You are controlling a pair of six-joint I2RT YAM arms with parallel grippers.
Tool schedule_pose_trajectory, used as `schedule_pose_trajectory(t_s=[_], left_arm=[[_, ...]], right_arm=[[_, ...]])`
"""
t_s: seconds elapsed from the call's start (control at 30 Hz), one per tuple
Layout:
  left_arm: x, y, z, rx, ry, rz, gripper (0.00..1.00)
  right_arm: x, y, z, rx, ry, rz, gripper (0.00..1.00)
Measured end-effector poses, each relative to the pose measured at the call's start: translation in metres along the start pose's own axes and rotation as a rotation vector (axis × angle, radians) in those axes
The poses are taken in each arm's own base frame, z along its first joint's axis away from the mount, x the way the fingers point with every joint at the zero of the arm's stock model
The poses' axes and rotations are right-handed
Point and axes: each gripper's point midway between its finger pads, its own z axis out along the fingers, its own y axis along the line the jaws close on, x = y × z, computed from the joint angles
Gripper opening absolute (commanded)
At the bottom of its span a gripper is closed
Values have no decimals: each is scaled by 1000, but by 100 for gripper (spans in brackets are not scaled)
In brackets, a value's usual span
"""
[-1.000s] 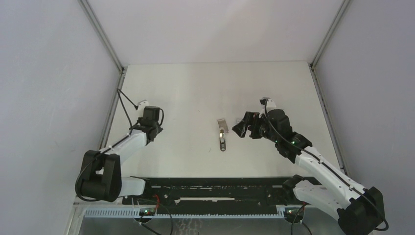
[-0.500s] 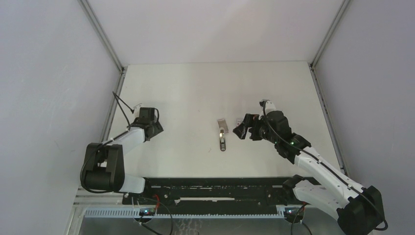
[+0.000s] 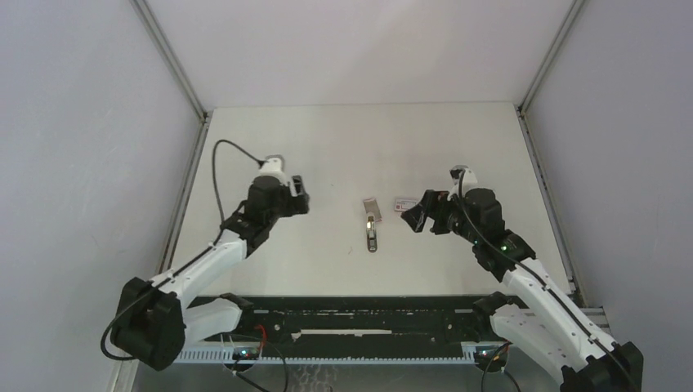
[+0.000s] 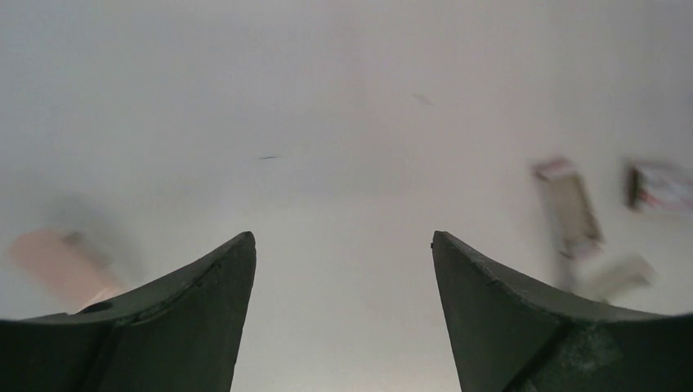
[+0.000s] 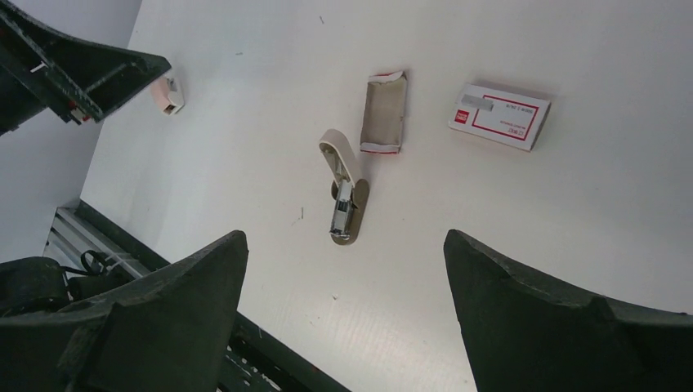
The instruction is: Load the staples into the stapler
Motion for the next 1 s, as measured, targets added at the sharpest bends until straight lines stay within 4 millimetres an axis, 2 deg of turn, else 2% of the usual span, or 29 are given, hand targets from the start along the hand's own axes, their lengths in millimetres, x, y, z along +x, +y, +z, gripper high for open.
schedule_pose_trajectory(t_s=[0.03,0.2,0.33,0.43,0.63,0.77,0.9,1.0], left_arm=[[5,-28,-3,109,9,57,83],[42,-132,-16,561,124,244,81],[64,-184,-13,770,196,337,79],[77,-208,-8,863,236,374,78],[97,-230,3,972,306,386,71],[105,-234,0,1019,333,385,56],[111,-236,0,1045,348,386,48],[116,-235,2,1043,364,386,46]], right_arm=[[0,-1,-2,-8,-2,1,89],[3,-5,-11,-54,-9,12,89],[2,2,-19,-107,-18,13,89],[1,8,-24,-142,-22,6,89],[0,16,-30,-180,-32,-4,89],[2,17,-31,-185,-24,-2,89],[2,17,-31,-189,-21,-2,89],[3,17,-30,-190,-16,0,88]])
